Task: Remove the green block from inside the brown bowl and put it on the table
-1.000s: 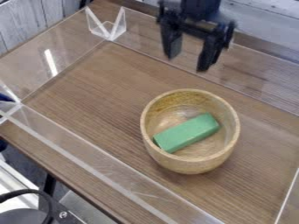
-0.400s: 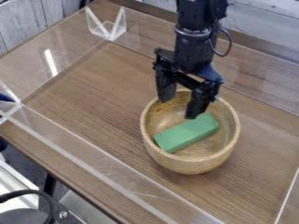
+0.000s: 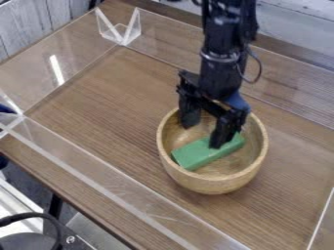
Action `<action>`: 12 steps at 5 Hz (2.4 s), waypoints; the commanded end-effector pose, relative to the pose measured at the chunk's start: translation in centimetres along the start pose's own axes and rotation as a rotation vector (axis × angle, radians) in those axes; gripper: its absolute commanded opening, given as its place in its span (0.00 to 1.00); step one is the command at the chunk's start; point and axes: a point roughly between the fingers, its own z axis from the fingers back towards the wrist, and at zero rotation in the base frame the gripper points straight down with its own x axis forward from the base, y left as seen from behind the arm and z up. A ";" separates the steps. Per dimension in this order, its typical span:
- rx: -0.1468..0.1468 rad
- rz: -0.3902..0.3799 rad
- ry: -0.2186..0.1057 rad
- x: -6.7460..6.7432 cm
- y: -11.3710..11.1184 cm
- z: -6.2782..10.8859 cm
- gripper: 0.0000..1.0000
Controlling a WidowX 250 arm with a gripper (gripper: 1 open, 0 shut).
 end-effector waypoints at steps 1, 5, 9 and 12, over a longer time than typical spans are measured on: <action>0.015 -0.063 -0.043 0.7 -0.4 0.0 1.00; 0.005 -0.102 -0.057 1.0 -0.4 -1.2 1.00; -0.021 -0.113 -0.079 1.0 -0.7 -1.2 1.00; -0.040 -0.119 -0.095 1.0 -1.2 -1.0 1.00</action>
